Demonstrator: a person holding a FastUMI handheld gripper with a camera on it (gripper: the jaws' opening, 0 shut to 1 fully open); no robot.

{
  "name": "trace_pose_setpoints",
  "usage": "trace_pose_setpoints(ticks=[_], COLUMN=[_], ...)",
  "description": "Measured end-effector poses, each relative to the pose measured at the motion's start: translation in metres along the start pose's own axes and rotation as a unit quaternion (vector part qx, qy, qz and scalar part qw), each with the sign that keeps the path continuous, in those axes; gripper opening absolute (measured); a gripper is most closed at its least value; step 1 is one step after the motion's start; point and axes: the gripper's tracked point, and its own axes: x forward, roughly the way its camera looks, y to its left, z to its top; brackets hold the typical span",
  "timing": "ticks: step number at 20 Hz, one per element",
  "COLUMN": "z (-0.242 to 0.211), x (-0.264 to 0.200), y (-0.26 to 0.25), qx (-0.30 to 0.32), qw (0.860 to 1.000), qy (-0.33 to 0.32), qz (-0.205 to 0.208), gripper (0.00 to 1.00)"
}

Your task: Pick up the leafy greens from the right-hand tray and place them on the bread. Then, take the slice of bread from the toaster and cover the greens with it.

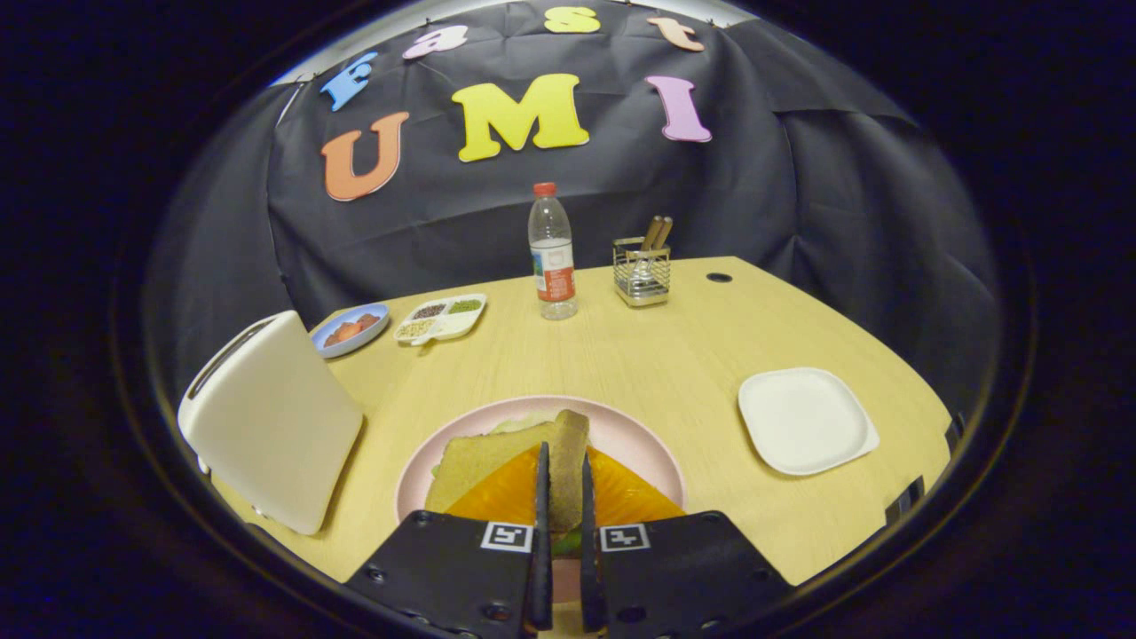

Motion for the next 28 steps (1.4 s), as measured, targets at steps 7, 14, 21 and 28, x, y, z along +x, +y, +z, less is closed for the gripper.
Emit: trace_pose_setpoints(ticks=[7, 14, 21, 28], z=[-0.006, 0.022, 0.087, 0.125], x=[0.003, -0.039, -0.139, -0.233], y=[-0.021, -0.017, -0.036, -0.036], qx=[-0.010, -0.012, -0.036, -0.090], qw=[1.000, 0.997, 0.981, 0.957], qy=[-0.018, -0.069, -0.174, -0.255], qz=[-0.020, -0.024, -0.081, -0.101], gripper=[0.43, 0.67, 0.77, 0.90])
